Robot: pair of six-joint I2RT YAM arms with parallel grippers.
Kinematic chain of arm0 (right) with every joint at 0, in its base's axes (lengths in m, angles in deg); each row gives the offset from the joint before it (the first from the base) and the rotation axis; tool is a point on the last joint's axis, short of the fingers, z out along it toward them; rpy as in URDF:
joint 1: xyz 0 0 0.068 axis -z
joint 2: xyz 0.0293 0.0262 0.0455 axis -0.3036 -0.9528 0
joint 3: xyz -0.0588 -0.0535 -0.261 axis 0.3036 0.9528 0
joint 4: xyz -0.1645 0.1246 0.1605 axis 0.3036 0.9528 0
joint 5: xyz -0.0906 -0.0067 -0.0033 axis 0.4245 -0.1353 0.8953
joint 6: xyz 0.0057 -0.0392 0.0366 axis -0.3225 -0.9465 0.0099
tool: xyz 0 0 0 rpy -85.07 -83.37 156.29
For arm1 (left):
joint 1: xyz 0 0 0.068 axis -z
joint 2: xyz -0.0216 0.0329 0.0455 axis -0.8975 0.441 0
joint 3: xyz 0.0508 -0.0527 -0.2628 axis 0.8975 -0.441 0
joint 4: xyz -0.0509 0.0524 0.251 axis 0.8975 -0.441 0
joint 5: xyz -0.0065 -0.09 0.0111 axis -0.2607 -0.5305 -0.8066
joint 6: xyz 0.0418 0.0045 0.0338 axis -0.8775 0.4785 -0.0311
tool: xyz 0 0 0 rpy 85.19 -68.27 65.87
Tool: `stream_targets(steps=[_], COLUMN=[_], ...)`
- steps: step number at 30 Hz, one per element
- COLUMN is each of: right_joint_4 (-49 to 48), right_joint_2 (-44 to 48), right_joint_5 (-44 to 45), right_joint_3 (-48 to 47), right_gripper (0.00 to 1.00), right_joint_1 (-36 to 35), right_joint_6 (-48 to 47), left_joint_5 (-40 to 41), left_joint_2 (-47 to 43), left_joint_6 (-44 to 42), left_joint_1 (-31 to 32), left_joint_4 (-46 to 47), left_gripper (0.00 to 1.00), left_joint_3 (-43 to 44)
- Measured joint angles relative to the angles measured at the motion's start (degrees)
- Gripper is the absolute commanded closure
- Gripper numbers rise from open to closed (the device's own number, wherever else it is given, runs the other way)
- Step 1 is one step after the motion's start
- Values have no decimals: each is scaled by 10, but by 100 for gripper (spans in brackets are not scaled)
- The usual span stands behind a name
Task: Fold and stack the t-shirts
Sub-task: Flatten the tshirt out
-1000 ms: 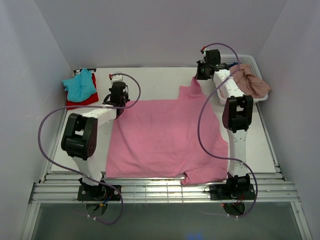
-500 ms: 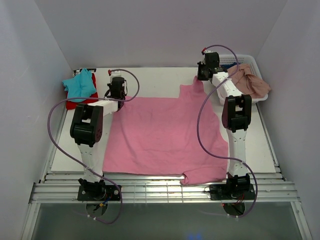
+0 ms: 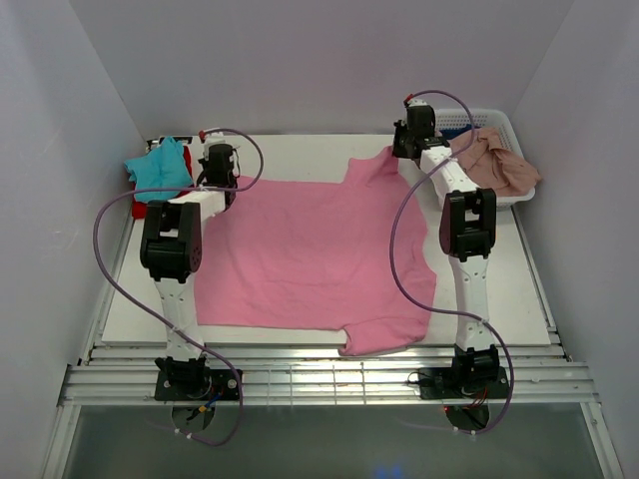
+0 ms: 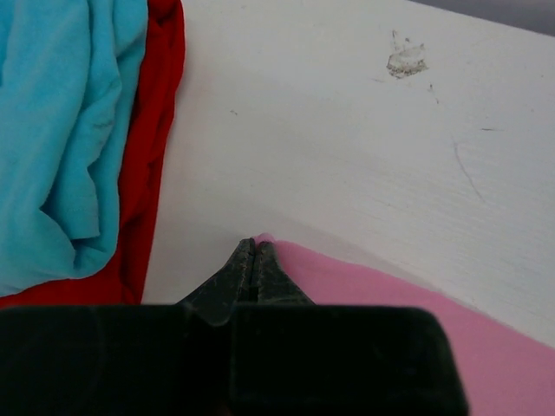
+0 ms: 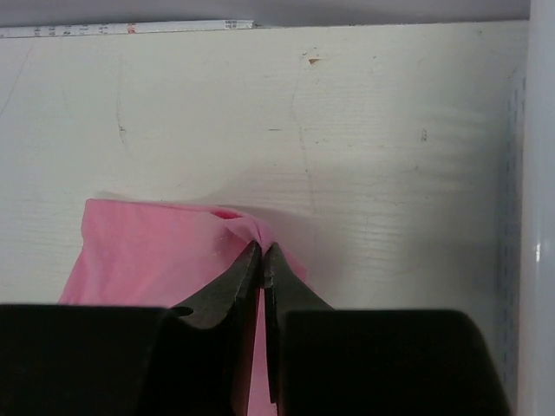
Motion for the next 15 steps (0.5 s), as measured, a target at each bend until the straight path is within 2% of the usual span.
stream_targets(steps=[2, 5, 6, 9, 10, 15], right_joint_4=[-2, -6, -5, -3, -3, -9], right_joint_2=[-9, -22, -28, -37, -37, -20], right_joint_5=[0, -2, -4, -18, -21, -34], right_joint_3=[0, 0, -1, -3, -3, 17], right_gripper=[84, 47, 34, 27, 26, 24], right_joint_1=[0, 0, 0, 0, 0, 0], right_joint_6=[3, 6, 3, -6, -12, -38], left_joint_5=[-2, -6, -7, -12, -13, -10], left_joint_2=[12, 32, 35, 39, 40, 39], left_joint_6=[-1, -3, -3, -11, -9, -17], left_joint_1=[0, 0, 0, 0, 0, 0], left_joint_4=[-6, -9, -11, -21, -21, -23], left_gripper=[100, 98, 84, 34, 28, 25], left_joint_3=[6, 18, 18, 26, 31, 59])
